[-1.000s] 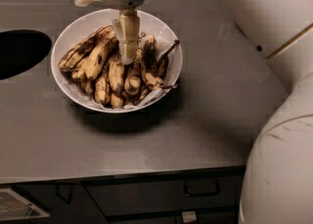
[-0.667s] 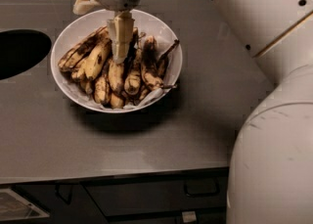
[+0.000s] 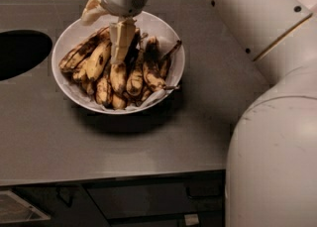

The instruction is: Pick banana from white bowl

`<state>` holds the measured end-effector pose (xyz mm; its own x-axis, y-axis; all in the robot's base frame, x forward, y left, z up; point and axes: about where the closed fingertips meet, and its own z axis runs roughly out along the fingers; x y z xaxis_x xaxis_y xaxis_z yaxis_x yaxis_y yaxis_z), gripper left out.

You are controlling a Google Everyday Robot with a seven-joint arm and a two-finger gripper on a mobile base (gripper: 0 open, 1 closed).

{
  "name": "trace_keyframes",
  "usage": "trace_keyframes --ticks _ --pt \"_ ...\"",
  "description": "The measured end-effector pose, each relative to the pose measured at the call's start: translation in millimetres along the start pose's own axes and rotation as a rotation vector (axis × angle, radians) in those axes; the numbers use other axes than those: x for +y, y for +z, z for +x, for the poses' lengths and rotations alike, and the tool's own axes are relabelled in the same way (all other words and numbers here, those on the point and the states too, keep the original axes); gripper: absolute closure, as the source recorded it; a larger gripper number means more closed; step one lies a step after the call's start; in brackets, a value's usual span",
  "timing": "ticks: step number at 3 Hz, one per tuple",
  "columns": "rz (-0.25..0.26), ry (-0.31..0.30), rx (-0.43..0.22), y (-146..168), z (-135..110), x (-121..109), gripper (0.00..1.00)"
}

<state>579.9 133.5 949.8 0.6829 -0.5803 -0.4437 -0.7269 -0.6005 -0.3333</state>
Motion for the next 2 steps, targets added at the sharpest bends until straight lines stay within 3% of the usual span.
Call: trace_keyframes --ticks 2 --pt "0.004 0.036 -0.017 2.2 8.7 10.7 0.31"
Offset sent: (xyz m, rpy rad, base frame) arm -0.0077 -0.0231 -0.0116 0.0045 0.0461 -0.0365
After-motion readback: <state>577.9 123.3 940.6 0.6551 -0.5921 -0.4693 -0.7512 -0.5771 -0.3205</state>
